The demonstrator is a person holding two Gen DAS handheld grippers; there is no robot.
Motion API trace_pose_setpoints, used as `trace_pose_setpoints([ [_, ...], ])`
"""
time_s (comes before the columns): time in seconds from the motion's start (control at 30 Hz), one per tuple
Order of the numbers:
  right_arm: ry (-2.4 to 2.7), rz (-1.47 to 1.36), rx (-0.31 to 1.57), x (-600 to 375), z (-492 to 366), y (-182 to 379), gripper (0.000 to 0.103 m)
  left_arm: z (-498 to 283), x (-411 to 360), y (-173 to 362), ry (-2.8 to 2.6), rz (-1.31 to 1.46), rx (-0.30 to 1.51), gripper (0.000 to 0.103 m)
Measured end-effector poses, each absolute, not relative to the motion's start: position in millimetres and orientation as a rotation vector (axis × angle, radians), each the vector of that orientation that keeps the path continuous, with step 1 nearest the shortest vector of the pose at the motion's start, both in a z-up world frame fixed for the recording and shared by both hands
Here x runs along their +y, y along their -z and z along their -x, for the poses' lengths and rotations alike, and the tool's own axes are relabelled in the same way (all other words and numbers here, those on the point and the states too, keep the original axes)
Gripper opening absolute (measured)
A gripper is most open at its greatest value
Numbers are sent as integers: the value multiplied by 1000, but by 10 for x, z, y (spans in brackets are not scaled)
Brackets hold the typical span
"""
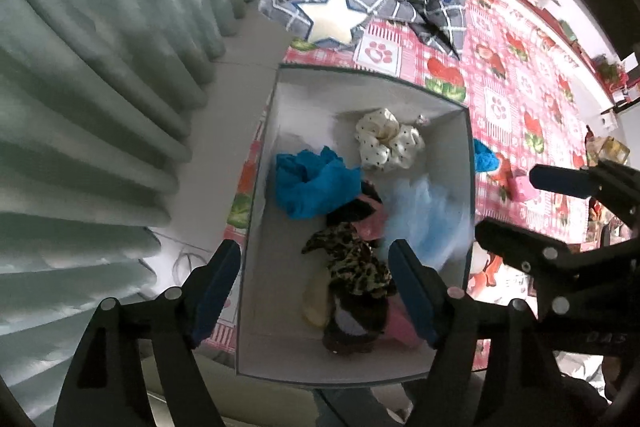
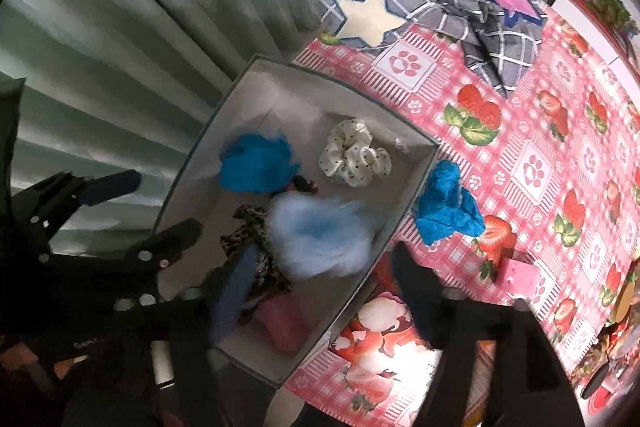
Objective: Organize soft objects
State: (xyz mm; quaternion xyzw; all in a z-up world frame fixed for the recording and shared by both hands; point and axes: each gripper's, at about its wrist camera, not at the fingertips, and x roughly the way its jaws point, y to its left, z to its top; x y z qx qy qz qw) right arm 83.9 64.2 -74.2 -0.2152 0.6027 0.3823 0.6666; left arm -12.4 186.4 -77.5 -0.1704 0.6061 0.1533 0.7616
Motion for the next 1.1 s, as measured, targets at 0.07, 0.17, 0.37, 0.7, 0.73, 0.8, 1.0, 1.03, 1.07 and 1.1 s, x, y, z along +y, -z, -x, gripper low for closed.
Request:
trace_pose_setpoints([
  [0.07, -848, 481, 1367, 610, -838, 732, 82, 150, 1871, 708, -349, 363, 1286, 80],
  [0.17, -815, 498, 1365, 566, -823, 706, 83, 192, 1845, 550, -394, 314, 1222, 80],
  [0.37, -814, 511, 1315, 476, -727, 598, 103, 197, 1852, 499, -359, 328, 1221, 80],
  [0.7, -774, 520, 1321, 402, -579, 563, 103, 303, 1718, 527, -340, 240, 1258, 80],
  [0.73, -775, 522, 1324, 404, -558, 566, 103, 316, 1716, 533, -336, 241, 1261, 80],
  [0.8, -776, 525, 1327, 412, -514, 567, 103, 339, 1730, 546, -335, 245, 1268, 80],
  [1.0, -775, 538, 1338, 426, -403, 584, 103, 378, 1726, 573, -328, 242, 1291, 80],
  [1.03, -773, 537, 1340, 423, -396, 583, 103, 391, 1723, 569, -327, 242, 1292, 80],
  [1.07, -770, 536, 1341, 427, -396, 581, 103, 396, 1721, 568, -326, 242, 1292, 80],
  [1.1, -768, 534, 1341, 424, -391, 577, 103, 402, 1723, 566, -326, 242, 1293, 80],
])
